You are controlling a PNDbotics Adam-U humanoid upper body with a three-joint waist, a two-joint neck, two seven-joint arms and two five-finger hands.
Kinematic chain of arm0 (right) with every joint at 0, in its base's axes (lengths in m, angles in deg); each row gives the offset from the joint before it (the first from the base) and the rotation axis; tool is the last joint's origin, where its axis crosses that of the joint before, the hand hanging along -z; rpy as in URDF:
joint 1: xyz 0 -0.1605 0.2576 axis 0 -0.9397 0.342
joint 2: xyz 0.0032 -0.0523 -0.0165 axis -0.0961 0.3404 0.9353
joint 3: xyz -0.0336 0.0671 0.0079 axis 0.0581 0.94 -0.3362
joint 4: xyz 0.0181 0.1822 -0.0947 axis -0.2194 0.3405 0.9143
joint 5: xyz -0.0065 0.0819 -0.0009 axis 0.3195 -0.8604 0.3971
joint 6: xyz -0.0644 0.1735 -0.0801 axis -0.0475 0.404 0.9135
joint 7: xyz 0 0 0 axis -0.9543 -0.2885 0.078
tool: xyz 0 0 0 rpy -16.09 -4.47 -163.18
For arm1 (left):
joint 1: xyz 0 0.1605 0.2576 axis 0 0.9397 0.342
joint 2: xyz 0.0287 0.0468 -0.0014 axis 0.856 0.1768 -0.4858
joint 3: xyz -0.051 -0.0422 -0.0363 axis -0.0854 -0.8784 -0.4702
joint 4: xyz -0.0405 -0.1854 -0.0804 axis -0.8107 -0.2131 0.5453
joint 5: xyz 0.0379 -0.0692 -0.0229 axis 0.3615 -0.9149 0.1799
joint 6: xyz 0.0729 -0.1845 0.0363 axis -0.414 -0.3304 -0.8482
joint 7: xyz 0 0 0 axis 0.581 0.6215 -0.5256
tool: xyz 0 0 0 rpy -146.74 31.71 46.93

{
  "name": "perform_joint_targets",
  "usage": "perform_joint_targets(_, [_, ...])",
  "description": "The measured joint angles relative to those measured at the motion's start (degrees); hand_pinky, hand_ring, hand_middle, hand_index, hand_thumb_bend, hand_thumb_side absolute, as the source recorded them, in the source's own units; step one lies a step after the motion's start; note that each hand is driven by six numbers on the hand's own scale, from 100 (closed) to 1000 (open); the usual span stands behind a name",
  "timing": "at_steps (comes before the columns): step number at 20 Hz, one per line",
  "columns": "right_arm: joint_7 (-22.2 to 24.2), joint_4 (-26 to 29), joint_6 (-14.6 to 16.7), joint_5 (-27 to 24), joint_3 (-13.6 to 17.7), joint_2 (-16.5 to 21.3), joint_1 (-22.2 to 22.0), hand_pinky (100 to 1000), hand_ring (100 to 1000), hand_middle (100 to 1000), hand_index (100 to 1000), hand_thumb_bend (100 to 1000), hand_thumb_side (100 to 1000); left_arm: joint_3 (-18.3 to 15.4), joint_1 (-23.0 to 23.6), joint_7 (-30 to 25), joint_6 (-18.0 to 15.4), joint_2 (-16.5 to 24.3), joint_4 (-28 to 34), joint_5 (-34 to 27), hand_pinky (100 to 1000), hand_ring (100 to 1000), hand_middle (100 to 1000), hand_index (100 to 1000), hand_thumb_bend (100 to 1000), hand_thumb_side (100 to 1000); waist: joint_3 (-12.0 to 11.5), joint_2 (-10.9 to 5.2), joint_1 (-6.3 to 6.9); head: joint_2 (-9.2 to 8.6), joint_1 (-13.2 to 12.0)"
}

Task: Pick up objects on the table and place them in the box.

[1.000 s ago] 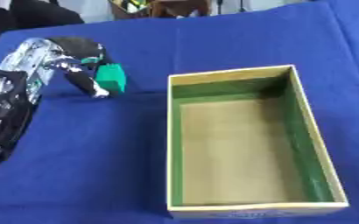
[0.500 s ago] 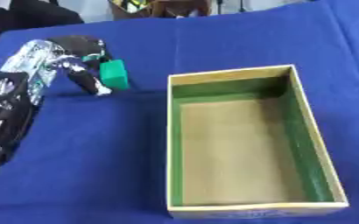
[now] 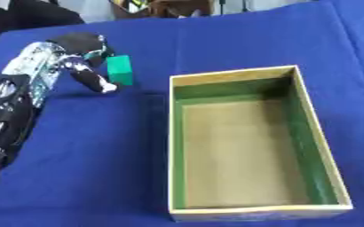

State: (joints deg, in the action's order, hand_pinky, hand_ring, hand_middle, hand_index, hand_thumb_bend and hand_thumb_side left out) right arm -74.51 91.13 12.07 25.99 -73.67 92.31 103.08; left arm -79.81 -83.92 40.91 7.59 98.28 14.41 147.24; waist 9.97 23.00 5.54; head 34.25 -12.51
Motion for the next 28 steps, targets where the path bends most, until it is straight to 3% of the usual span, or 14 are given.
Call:
perform_joint_targets(9, [0.03, 0.00, -0.01, -0.05, 0.02, -0.18, -0.43, 745, 823, 655, 770, 100, 808, 0.00, 0.11, -1.52, 1.93, 0.41, 6.65, -5.45, 100, 353, 255, 261, 100, 304, -0.52, -1.77, -0.06, 0.65, 0.16])
perform_joint_targets(22, [0.03, 0.00, -0.01, -0.47, 0.05, -0.56, -0.90, 742, 816, 655, 768, 100, 810, 0.36, 0.02, -4.24, 5.64, 1.03, 16.84, -11.35, 100, 331, 242, 252, 100, 298, -1.13, -4.01, -0.52, 1.56, 0.52])
perform_joint_targets(28, [0.21, 0.00, 0.27, -0.78, 0.01, -0.96, -0.69, 739, 811, 655, 767, 100, 815, 2.96, -1.69, -5.58, 5.20, -3.50, 22.94, -14.84, 100, 330, 243, 253, 100, 297, -1.28, -5.18, -1.53, 2.53, 0.43])
